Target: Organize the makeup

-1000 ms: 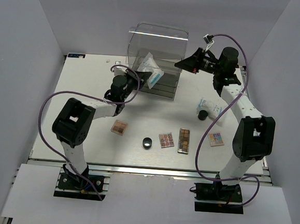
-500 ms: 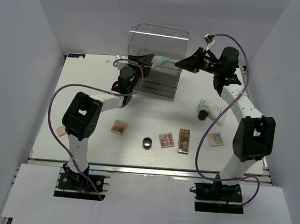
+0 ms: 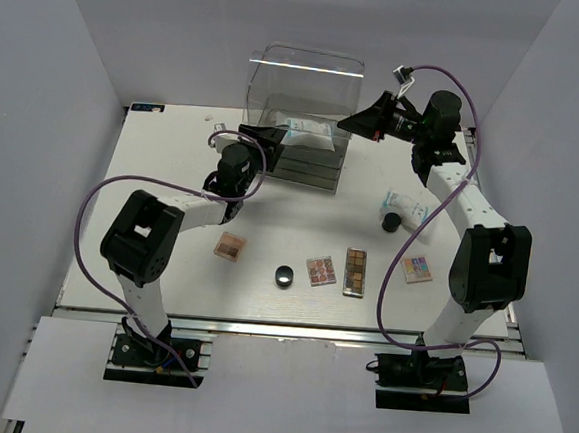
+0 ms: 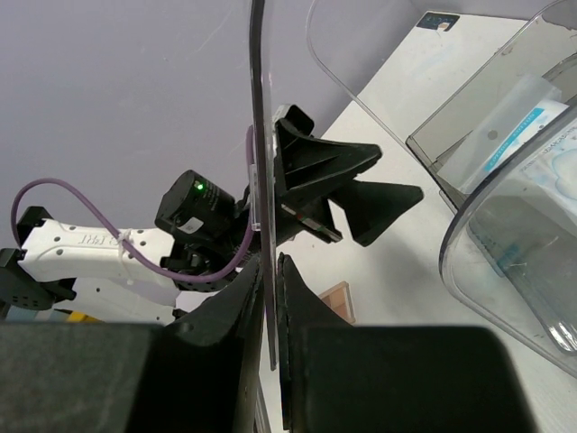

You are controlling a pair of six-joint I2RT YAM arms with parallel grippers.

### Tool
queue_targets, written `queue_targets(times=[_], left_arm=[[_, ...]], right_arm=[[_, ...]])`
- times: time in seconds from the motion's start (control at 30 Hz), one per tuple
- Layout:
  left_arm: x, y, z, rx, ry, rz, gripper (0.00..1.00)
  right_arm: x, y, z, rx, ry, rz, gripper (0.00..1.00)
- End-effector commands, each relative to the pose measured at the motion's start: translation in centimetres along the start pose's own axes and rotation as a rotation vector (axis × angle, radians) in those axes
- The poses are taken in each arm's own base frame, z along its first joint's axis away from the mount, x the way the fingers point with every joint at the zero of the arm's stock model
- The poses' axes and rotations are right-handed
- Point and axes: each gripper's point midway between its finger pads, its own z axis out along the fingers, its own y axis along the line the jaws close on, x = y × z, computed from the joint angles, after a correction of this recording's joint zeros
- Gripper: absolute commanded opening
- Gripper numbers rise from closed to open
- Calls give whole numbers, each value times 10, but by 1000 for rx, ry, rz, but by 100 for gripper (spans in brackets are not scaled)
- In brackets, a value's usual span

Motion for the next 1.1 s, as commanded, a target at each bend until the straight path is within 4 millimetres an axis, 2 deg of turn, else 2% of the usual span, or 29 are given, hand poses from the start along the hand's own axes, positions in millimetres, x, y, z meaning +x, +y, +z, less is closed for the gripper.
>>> queue_targets(times=[0.0,0.33,0.4,0.47,0.57,0.67,0.8,0.87,0.9,0.93,0.97,1.0,1.03,1.07], left_arm=[[-3,-41,-18,79,-1,9,77],[-7,-82,-27,176,-3,3,77],[-9,-89,-28,198,-6,-7,77],[-9,-96,-29,219,-2,-13,77],[-10,-107,-30,251,-8,-28,77],[-12,-116,-31,280,-11,-40,77],[-13,-130,-34,311,-10,-55,77],[-14,-134,-35,317,-10,-59,77],[-15,-140,-36,325,-14,-62,77],[-15,-141,-37,327,-16,-64,77],[-17,-144,-37,331,-16,-72,77],[-17,-145,-36,325,-15,-76,77],[-18,-154,-37,343,-17,-80,77],[-17,-157,-37,345,-12,-80,77]], right_arm=[[-19,25,-9,-24,-48,-98,13],[-16,16,-10,5,-45,-110,16],[-17,15,-11,13,-45,-121,29],[-17,14,-11,26,-37,-137,53],[-17,12,-15,46,-33,-157,70],[-16,1,-27,84,-33,-168,76],[-13,-19,-56,184,-19,-229,76],[-9,-38,-82,267,9,-301,77],[-11,-51,-100,338,10,-310,77],[-5,-75,-116,463,60,-365,78],[0,-90,-127,545,102,-405,79],[8,-106,-136,614,156,-431,80],[14,-120,-147,677,201,-458,80],[28,-141,-166,775,288,-499,81]])
